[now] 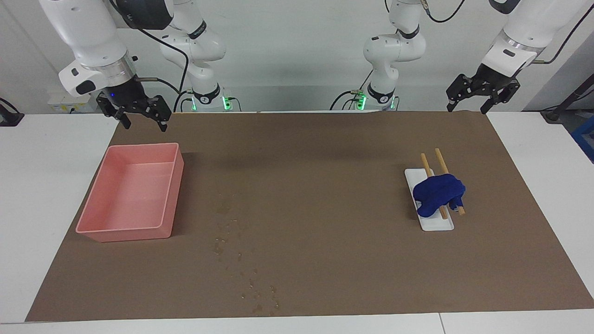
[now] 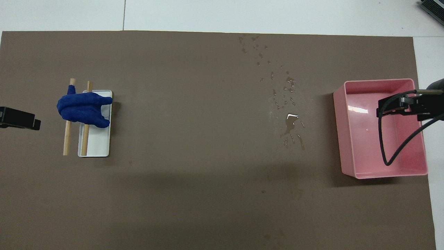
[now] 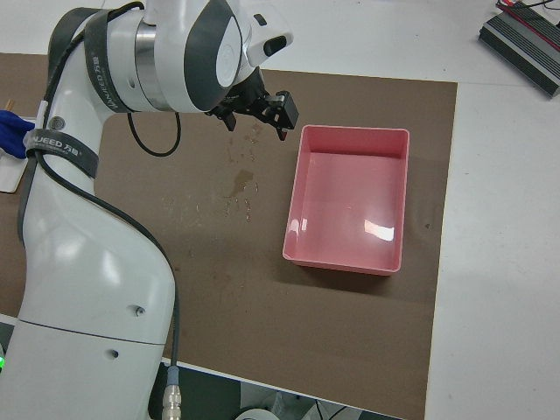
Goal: Wipe water with towel using both arms
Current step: 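Move the left gripper toward the blue cloth on the white tray, then grasp the blue cloth with the left gripper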
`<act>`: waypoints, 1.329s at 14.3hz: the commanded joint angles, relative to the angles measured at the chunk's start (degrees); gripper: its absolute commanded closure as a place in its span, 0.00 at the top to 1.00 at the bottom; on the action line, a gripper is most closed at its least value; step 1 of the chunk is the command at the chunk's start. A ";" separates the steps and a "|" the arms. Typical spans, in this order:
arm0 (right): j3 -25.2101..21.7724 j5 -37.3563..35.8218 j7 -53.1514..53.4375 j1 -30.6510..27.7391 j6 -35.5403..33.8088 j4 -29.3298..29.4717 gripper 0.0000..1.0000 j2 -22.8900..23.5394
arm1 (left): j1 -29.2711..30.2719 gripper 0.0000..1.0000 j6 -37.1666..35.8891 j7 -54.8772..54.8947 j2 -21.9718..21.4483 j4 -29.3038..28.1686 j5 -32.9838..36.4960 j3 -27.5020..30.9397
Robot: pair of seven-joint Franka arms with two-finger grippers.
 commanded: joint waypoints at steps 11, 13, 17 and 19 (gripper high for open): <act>0.28 0.33 0.32 -0.48 -0.27 -1.51 1.00 -1.40 | 1.75 1.00 30.59 -3.13 0.58 -15.74 2.51 -0.16; 0.28 0.33 0.23 -0.48 -0.36 -1.51 1.00 -1.40 | 2.45 1.00 35.86 -3.47 4.01 -17.66 2.59 -0.07; 0.28 0.33 0.23 -0.48 -0.36 -1.51 1.00 -1.40 | 3.07 0.99 46.85 -9.71 8.84 -22.85 2.59 -0.07; 0.36 0.33 0.23 -0.48 -0.45 -1.51 1.00 -1.40 | 2.64 0.98 48.37 -13.47 9.30 -23.30 2.59 -0.07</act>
